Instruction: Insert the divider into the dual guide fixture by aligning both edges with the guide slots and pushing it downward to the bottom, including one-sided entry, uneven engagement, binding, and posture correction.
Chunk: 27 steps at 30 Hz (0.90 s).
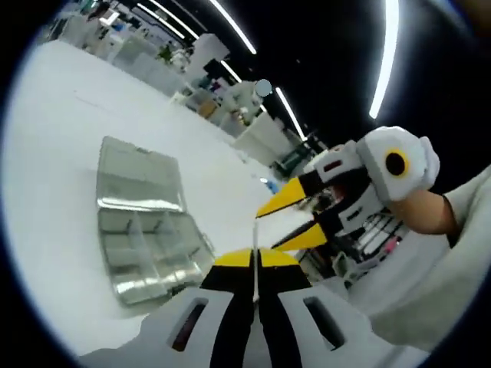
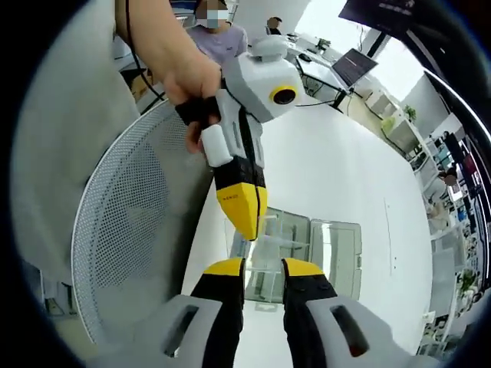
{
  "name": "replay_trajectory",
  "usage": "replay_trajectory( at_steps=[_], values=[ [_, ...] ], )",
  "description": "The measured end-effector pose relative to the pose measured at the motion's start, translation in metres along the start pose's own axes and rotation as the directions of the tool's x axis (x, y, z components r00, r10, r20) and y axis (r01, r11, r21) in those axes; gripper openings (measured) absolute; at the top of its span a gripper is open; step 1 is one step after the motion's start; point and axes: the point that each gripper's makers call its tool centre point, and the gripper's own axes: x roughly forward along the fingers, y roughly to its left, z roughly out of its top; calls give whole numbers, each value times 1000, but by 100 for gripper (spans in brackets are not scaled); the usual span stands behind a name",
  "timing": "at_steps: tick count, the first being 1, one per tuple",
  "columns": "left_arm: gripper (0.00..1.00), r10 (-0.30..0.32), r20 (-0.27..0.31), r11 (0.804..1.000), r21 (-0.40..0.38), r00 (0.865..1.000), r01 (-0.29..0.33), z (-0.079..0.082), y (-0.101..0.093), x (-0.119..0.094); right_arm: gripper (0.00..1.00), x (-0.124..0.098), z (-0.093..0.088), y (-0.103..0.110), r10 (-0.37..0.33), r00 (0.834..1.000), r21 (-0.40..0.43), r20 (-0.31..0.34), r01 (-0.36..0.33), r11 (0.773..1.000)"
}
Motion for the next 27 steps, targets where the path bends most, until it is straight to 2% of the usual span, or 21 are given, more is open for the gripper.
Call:
replay_trajectory(
  at_steps=[3,5,10,13,18,27],
  values=[
    [0,-8,-14,997,77,1000,9,-1,-3,0,12,-2,-1,-2,11,1000,-3,-12,-11,1000],
    [0,-10,-15,995,104,1000,11,0,-5,1,9,-3,3,0,48,999,25,10,-48,999],
    [0,-17,-41,976,215,999,26,-1,-10,3,9,-4,9,-3,73,997,43,28,-74,996],
    [0,-25,-43,971,236,999,34,-1,-12,3,7,-6,12,-2,102,994,40,37,-104,994],
    [0,-26,-57,949,312,998,42,-1,-14,3,1,-6,18,3,158,986,29,54,-160,987],
    [0,-32,-81,915,399,996,62,-4,-18,3,0,-5,17,14,238,971,29,36,-239,971]
  ],
)
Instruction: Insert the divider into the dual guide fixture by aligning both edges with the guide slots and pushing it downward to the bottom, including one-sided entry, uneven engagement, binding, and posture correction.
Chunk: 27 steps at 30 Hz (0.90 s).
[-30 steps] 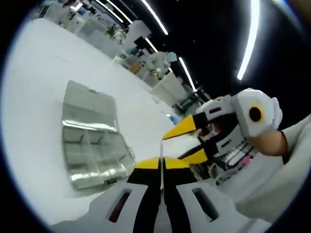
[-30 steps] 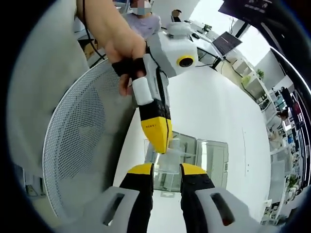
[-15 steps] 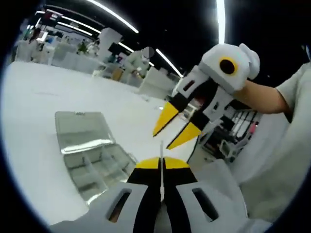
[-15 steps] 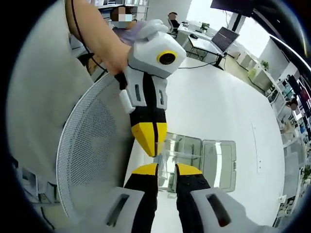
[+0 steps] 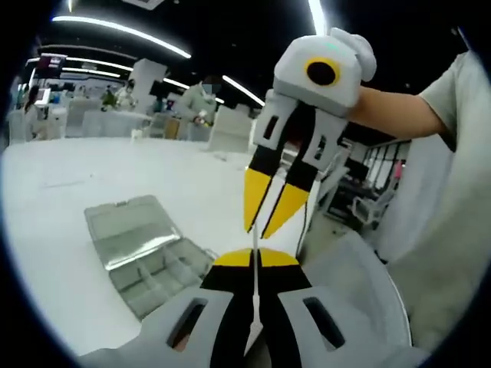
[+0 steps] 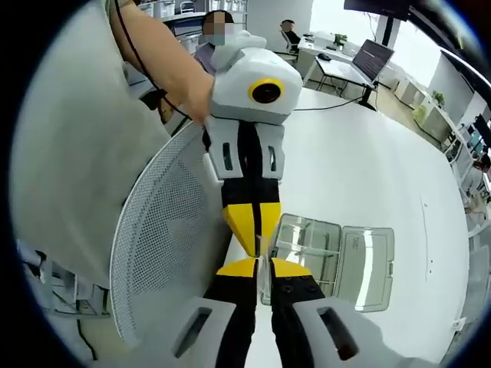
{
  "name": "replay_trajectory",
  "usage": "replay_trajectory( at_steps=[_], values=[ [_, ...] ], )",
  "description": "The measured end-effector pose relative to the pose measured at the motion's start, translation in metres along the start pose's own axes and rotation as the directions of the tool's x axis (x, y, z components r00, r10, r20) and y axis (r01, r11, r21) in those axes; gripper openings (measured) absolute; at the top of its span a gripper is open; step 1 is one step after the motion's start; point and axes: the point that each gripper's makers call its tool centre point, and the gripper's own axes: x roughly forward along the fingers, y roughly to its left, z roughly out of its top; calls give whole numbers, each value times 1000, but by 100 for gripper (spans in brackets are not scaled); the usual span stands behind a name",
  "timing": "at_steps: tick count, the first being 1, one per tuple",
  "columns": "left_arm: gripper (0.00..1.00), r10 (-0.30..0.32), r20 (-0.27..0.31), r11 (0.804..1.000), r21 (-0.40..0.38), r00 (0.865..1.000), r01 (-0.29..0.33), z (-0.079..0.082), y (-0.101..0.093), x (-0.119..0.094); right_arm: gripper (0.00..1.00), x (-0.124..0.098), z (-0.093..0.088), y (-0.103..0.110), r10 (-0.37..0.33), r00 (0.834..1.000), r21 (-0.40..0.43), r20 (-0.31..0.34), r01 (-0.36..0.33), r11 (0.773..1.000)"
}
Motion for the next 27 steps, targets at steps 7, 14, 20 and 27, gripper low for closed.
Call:
replay_trajectory(
  at_steps=[7,14,20,27],
  values=[
    [0,-6,-11,999,49,1000,6,-2,-1,-1,0,2,-1,4,34,999,1,-20,-34,999],
    [0,-21,-50,993,118,999,26,-7,-6,1,0,7,-3,10,67,995,35,-77,-64,997],
    [0,-25,-53,993,115,998,31,-10,-5,2,0,7,-5,10,83,991,96,-107,-73,993],
    [1,-21,-60,998,59,998,25,-14,-2,2,0,7,-5,10,115,987,194,-116,-91,977]
  ],
)
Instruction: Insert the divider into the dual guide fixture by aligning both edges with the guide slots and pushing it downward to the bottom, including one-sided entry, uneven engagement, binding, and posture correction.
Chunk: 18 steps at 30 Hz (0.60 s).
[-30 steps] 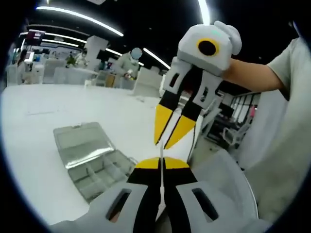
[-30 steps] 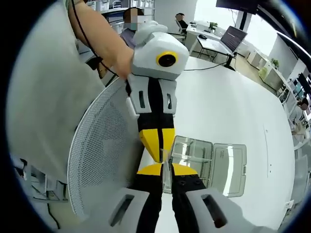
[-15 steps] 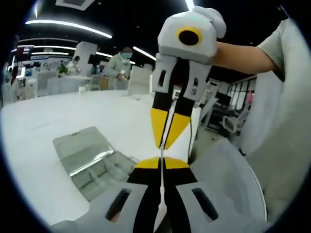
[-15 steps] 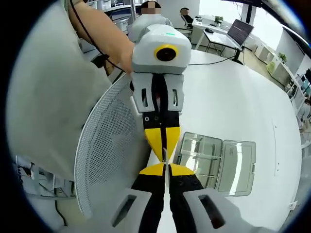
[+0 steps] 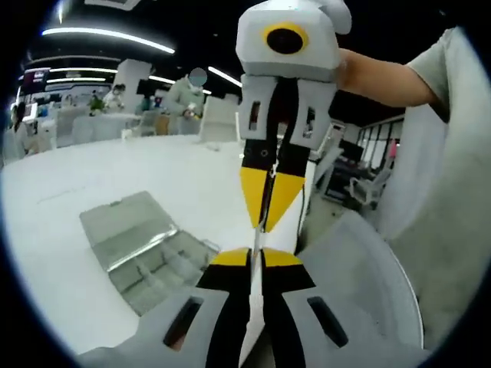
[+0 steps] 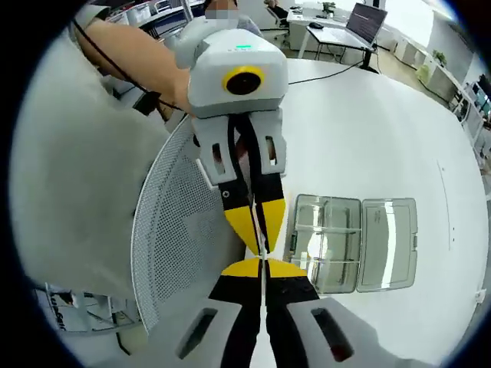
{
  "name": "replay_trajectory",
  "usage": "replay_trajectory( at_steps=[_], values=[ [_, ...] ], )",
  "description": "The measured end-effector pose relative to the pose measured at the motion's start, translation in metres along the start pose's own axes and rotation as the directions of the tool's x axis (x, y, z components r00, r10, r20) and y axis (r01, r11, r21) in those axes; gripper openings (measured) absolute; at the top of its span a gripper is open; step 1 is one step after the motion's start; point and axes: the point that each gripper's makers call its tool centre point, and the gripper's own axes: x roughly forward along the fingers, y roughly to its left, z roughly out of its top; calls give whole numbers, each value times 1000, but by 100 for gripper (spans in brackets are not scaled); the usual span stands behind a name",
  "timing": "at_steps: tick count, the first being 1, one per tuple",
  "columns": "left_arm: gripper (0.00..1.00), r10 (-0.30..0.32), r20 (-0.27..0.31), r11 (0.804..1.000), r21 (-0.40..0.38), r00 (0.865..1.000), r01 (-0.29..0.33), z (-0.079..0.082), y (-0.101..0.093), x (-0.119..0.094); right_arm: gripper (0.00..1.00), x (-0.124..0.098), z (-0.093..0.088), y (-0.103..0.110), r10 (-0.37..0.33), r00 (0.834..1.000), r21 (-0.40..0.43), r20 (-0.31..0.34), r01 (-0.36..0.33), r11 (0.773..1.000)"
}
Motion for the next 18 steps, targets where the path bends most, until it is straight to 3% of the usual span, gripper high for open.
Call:
replay_trajectory(
  at_steps=[6,11,18],
  values=[
    [2,-1,2,999,-40,1000,1,-6,2,0,0,-4,6,-1,38,999,104,30,-41,994],
    [3,5,-15,999,-54,1000,-6,-8,3,1,0,0,5,1,46,999,98,13,-47,994],
    [3,19,-20,998,-58,1000,-20,-11,6,1,0,0,10,-5,36,999,114,40,-40,993]
  ],
)
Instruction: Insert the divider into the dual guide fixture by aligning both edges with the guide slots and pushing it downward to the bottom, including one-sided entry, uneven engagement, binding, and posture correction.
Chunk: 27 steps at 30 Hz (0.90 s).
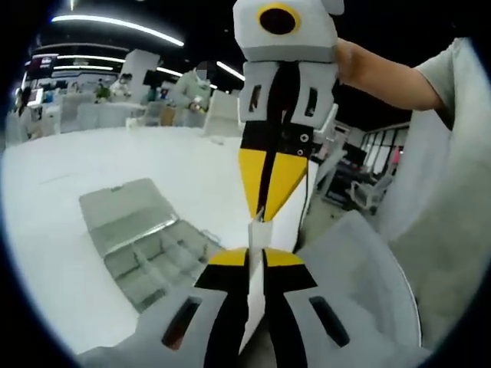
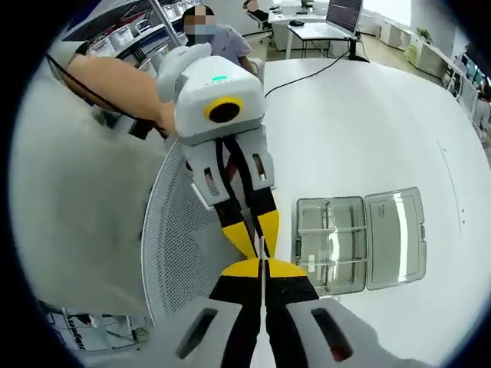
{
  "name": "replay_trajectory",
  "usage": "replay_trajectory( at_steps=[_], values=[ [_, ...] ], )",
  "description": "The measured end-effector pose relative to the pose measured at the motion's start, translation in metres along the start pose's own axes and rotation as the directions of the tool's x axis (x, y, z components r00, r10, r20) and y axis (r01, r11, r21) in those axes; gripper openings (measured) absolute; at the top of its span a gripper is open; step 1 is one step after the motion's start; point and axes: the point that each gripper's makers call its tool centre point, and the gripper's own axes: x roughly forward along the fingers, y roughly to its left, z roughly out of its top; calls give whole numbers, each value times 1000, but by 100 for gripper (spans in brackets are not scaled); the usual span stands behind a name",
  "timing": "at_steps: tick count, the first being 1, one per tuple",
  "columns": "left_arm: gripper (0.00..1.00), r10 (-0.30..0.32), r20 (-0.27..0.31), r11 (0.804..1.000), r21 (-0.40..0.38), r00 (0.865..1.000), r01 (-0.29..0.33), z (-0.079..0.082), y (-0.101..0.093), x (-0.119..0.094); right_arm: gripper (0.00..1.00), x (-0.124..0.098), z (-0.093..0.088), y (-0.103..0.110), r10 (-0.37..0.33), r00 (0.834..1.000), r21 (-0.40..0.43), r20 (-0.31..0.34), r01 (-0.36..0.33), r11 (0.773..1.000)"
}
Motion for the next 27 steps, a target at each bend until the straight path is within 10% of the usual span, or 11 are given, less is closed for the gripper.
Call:
replay_trajectory(
  at_steps=[27],
  values=[
    [33,197,-15,980,20,980,-197,3,27,-33,0,14,2,-63,-150,989,18,-20,150,988]
  ],
)
